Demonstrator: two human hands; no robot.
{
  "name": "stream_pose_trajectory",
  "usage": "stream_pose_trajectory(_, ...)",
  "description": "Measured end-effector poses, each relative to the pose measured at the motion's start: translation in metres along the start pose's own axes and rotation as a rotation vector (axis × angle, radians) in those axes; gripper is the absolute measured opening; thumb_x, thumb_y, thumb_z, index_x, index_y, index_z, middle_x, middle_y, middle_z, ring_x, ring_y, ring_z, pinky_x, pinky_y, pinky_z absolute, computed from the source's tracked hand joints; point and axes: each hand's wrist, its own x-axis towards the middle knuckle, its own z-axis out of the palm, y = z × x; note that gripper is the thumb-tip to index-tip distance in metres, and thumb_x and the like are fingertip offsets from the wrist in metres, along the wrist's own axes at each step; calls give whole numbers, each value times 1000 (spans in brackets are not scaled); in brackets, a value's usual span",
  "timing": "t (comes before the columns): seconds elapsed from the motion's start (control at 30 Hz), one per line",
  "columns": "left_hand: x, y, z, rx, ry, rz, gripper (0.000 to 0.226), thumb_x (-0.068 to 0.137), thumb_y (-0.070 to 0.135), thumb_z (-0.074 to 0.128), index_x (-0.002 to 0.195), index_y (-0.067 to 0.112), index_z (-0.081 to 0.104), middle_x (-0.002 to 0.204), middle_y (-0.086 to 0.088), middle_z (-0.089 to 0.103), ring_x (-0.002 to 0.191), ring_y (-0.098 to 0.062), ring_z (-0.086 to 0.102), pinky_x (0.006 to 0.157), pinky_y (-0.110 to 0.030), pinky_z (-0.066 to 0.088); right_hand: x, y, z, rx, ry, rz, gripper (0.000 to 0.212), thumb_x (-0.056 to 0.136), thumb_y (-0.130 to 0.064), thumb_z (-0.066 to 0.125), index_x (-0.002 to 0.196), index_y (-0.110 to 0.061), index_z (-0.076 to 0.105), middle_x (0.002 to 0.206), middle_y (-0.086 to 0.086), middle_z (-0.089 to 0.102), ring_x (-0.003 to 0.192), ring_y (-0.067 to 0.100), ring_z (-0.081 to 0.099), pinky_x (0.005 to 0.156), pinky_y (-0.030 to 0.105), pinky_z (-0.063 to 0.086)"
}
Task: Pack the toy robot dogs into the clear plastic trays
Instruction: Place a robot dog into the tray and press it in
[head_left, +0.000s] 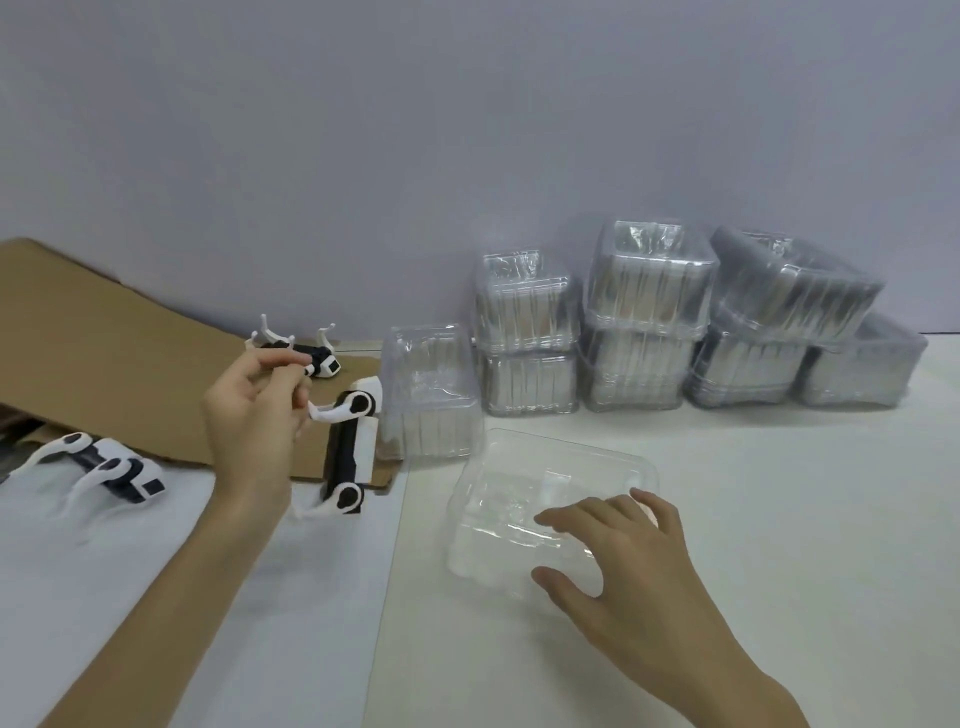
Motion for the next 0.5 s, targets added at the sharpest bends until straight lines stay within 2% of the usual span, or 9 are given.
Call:
stream_pose_trajectory(0.07, -27, 25, 12, -103, -101, -49, 25, 92, -2, 51, 80, 13, 65, 59, 0, 50, 44, -11, 32, 43, -20, 28, 0, -3, -1, 42, 41, -12, 52, 87, -67, 49, 135, -46, 48, 123, -35, 48, 121, -10, 40, 120, 26, 4)
stream_pose_trajectory(0.1, -39, 37, 19, -160, -142, -68, 24, 93, -3, 50, 81, 12, 65, 58, -1, 50, 45, -11, 31, 44, -21, 27, 1, -7, -2, 136, 65, -1, 58, 83, -70, 49, 137, -47, 45, 125, -37, 46, 123, -12, 38, 120, 26, 10)
stream_pose_trajectory(0.17, -58, 58, 34, -294, -215, -117, 23, 94, -3, 49, 81, 10, 63, 58, 0, 47, 46, -11, 30, 44, -21, 26, 5, -15, -7, 463, 69, 68, 70, 74, -73, 57, 138, -54, 36, 128, -40, 45, 124, -14, 40, 109, 22, 30)
stream_pose_trajectory(0.23, -72, 71, 52, -455, -297, -209, 20, 94, 0, 48, 83, 10, 61, 58, 1, 45, 46, -10, 29, 43, -20, 27, 11, -25, -13, 782, 5, 133, 80, 67, -70, 69, 136, -61, 30, 131, -40, 44, 124, -13, 46, 97, 19, 41)
stream_pose_trajectory(0.3, -81, 76, 71, -639, -378, -347, 12, 90, 2, 51, 86, 10, 59, 59, 1, 44, 46, -9, 30, 43, -19, 29, 18, -32, -17, 943, 4, 125, 72, 69, -59, 76, 131, -57, 40, 129, -33, 53, 121, -7, 54, 94, 21, 47)
stream_pose_trajectory(0.37, -82, 73, 84, -762, -451, -430, 8, 83, 5, 57, 90, 9, 60, 63, -1, 49, 48, -10, 34, 46, -19, 33, 25, -32, -20, 1028, 103, 130, 49, 73, -43, 78, 115, -48, 53, 112, -24, 65, 107, 0, 64, 88, 24, 52)
stream_pose_trajectory(0.43, -75, 60, 89, -698, -514, -361, 13, 85, 8, 57, 95, 10, 64, 76, -4, 64, 55, -11, 47, 53, -20, 43, 30, -23, -24, 1113, 215, 161, 40, 71, -27, 75, 107, -35, 58, 93, -17, 67, 90, 3, 65, 78, 18, 52)
stream_pose_trajectory(0.5, -67, 34, 84, -314, -494, -105, 18, 92, 13, 55, 104, 16, 67, 98, -3, 73, 69, -12, 61, 65, -22, 51, 33, -4, -33, 1213, 329, 236, 39, 66, -19, 67, 104, -15, 58, 89, -2, 63, 86, 13, 62, 75, 20, 50)
